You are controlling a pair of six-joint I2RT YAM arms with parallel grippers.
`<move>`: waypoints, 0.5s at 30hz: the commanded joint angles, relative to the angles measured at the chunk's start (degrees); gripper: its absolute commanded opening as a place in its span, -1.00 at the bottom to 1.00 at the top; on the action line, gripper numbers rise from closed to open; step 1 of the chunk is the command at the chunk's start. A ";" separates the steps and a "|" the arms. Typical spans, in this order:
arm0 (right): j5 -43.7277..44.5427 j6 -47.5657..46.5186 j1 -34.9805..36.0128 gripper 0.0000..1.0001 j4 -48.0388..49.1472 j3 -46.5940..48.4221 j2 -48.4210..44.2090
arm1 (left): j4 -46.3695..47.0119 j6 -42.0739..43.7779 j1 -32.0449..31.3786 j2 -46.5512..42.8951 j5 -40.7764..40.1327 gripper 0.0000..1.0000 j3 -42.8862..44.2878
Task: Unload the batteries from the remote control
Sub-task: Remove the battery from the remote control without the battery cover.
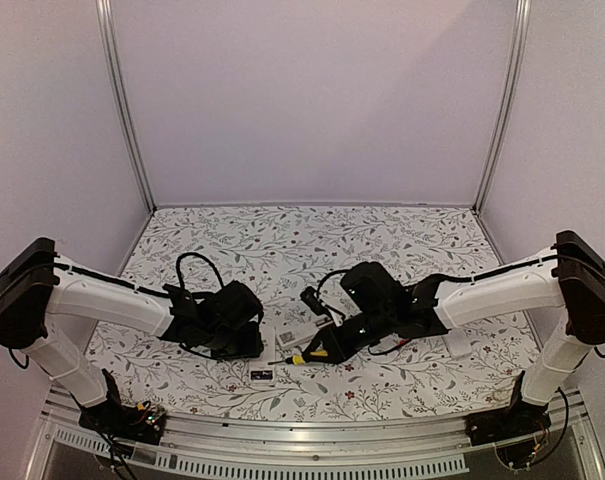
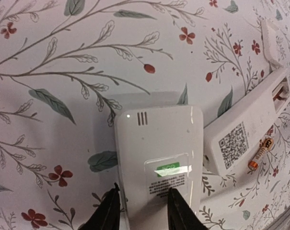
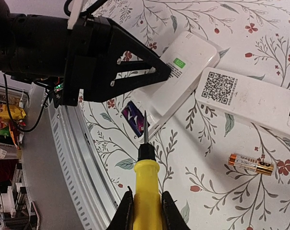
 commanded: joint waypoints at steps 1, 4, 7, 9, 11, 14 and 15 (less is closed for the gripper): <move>-0.31 -3.01 -0.34 -1.00 -3.94 2.79 0.85 | -5.66 0.32 -1.46 1.65 0.73 -0.34 -0.58; -2.03 -3.76 -0.34 -1.00 -4.07 3.24 1.32 | -5.66 0.39 -1.46 1.68 0.80 -0.34 -0.45; -2.91 -4.07 -0.34 -1.00 -4.29 3.46 1.66 | -5.68 0.39 -1.52 1.57 0.76 -0.34 -0.49; -3.05 -4.25 -0.33 -1.00 -4.61 3.71 2.07 | -5.66 0.41 -1.55 1.56 0.74 -0.34 -0.49; -3.46 -4.49 -0.34 -1.00 -4.88 4.01 2.51 | -5.75 0.46 -1.53 1.50 0.61 -0.34 -0.40; -3.47 -4.69 -0.30 -1.00 -5.46 4.55 3.31 | -5.74 0.48 -1.66 1.47 0.60 -0.34 -0.40; -3.31 -4.83 -0.34 -1.00 -5.70 4.68 3.52 | -5.71 0.54 -1.67 1.42 0.53 -0.34 -0.36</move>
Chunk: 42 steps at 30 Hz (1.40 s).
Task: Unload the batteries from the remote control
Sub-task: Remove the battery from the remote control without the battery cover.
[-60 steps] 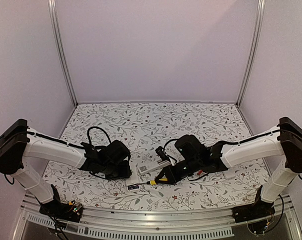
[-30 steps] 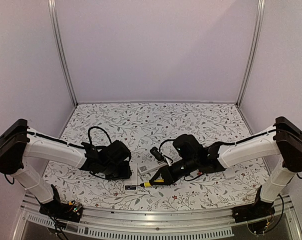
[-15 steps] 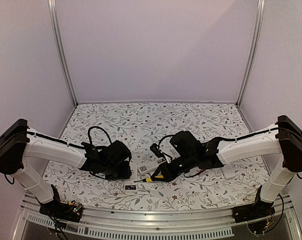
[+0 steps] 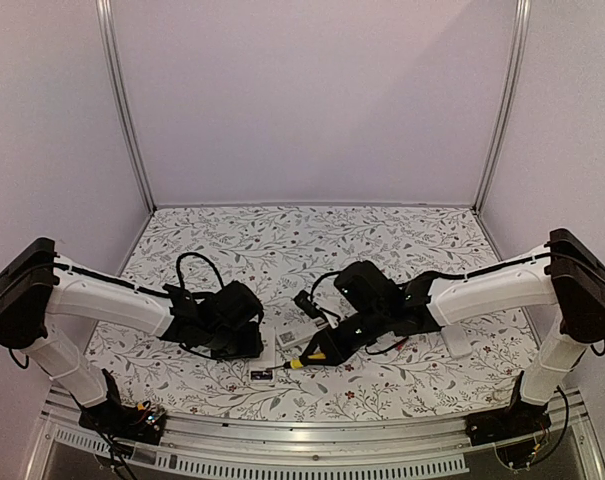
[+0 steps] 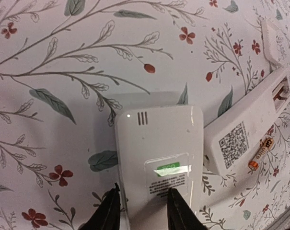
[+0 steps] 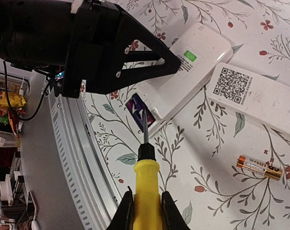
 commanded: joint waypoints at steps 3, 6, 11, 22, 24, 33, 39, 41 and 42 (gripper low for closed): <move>-0.01 -1.39 -0.32 -1.00 -2.39 2.29 1.73 | -5.42 0.73 -1.58 1.52 0.61 -0.35 -0.32; 0.50 -1.57 -0.41 -1.00 -2.92 2.65 1.96 | -5.43 0.90 -1.53 1.54 0.68 -0.34 -0.23; 0.58 -1.58 -0.75 -1.00 -3.53 3.37 2.70 | -5.42 1.17 -1.69 1.63 0.51 -0.34 -0.01; -6.17 -3.59 -1.20 -1.00 -5.14 6.78 6.75 | -5.42 1.88 -1.64 1.84 0.43 -0.35 0.55; -8.13 -3.77 -1.28 -1.00 -5.13 7.42 7.81 | -5.42 1.88 -1.72 1.82 0.43 -0.35 0.65; -13.95 -2.42 -2.94 -1.00 -1.05 6.75 8.76 | -5.42 1.97 -1.71 1.82 0.48 -0.35 0.56; -19.66 -0.25 -3.49 -1.00 3.51 5.04 8.10 | -5.42 1.97 -1.72 1.91 0.35 -0.35 0.56; -20.29 0.19 -3.49 -1.00 3.94 4.80 8.28 | -5.42 2.05 -1.75 2.03 0.36 -0.35 0.52; -20.51 0.18 -3.49 -1.00 4.15 4.75 8.55 | -5.48 2.06 -1.71 1.99 0.36 -0.35 0.54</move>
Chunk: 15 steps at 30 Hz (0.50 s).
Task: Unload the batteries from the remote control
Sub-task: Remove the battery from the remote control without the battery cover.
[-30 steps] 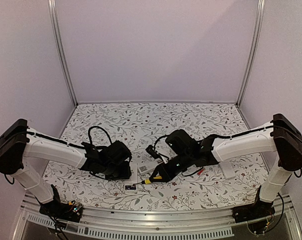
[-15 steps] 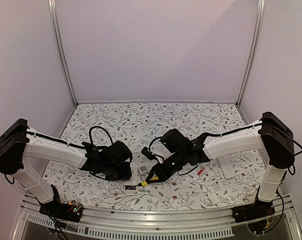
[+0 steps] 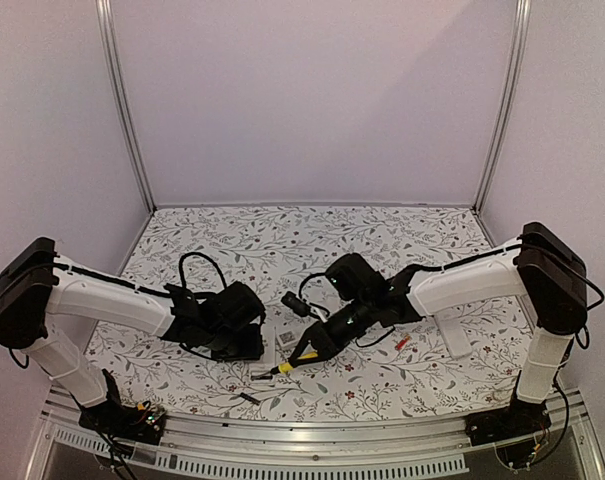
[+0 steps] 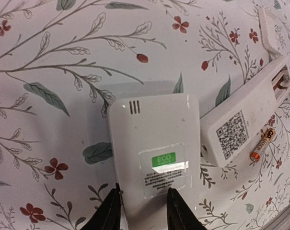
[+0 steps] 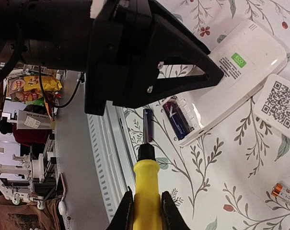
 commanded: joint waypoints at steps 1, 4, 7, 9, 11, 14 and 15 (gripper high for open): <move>-4.13 1.26 -0.14 -1.00 3.00 -1.15 0.74 | -3.78 0.98 -1.02 1.85 0.36 -0.35 -0.34; -4.07 1.62 -0.14 -1.00 3.00 -1.35 1.12 | -3.75 1.05 -1.08 1.70 0.36 -0.35 -0.41; -3.77 1.83 -0.14 -1.00 3.00 -1.70 0.54 | -3.76 0.83 -1.06 1.38 0.22 -0.35 -0.50; -3.49 1.75 -0.14 -1.00 4.23 -1.97 -0.11 | -3.64 0.68 -1.08 1.06 0.16 -0.35 -0.67; -2.86 1.59 -0.14 -1.00 5.11 -2.56 -1.27 | -3.35 0.52 -1.02 0.64 -0.06 -0.35 -0.84; -0.07 1.41 -0.14 -1.00 5.20 -3.88 -3.73 | -2.96 0.25 -1.01 -0.52 -0.46 -0.34 -1.01; 1.37 1.37 -0.14 -1.00 5.20 -4.43 -4.77 | -2.71 0.20 -0.94 -1.08 -0.63 -0.32 -1.15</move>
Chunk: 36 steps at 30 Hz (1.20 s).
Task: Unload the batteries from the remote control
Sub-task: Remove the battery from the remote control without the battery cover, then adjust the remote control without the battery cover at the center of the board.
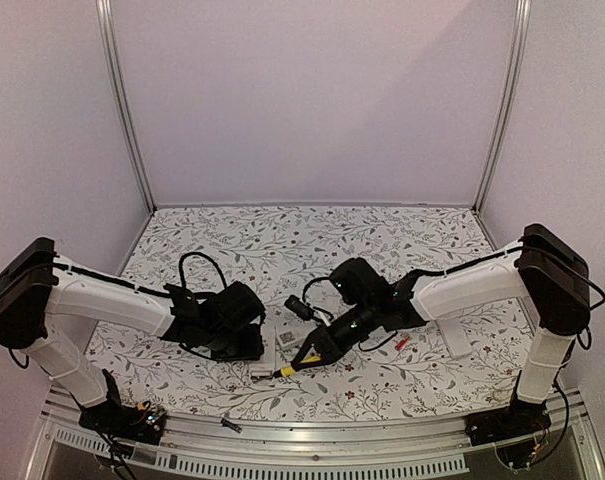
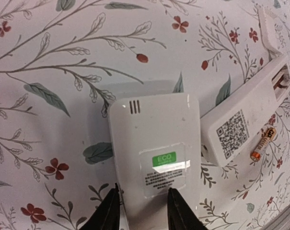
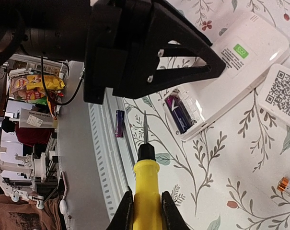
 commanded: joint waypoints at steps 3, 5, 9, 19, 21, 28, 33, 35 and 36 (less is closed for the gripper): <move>8.02 0.16 -0.52 -1.00 1.09 -3.64 -7.49 | -1.83 -0.26 -0.69 -2.93 -0.54 -0.23 -1.62; 10.72 0.17 -0.79 -1.00 0.24 -4.57 -9.69 | -1.28 -0.26 -0.40 -4.63 -0.14 -0.15 -1.88; 15.79 0.14 -1.02 -1.00 -1.46 -6.07 -11.91 | 0.23 -0.09 0.29 -7.13 1.33 0.05 -2.82; 18.59 1.38 -1.20 -1.00 -3.58 -5.31 -11.06 | 5.46 -2.00 2.43 -13.22 6.74 0.39 -8.75; 18.28 0.75 -1.15 -1.00 -3.81 -5.34 -10.49 | 8.55 -2.41 3.33 -14.12 8.81 0.41 -10.93; 19.72 0.15 -1.20 -1.00 -5.40 -4.86 -9.61 | 13.49 -0.92 5.90 -14.68 11.64 0.43 -13.03; 19.44 0.92 -1.20 -1.00 -4.37 -5.14 -9.18 | 14.68 1.41 8.27 -13.47 12.80 0.44 -12.84; 19.72 1.42 -1.20 -1.00 -4.05 -5.40 -9.35 | 14.90 2.57 9.04 -12.44 12.93 0.45 -12.66; 19.89 1.53 -1.20 -1.00 -3.87 -5.59 -9.62 | 14.94 3.08 9.37 -11.83 13.00 0.46 -12.46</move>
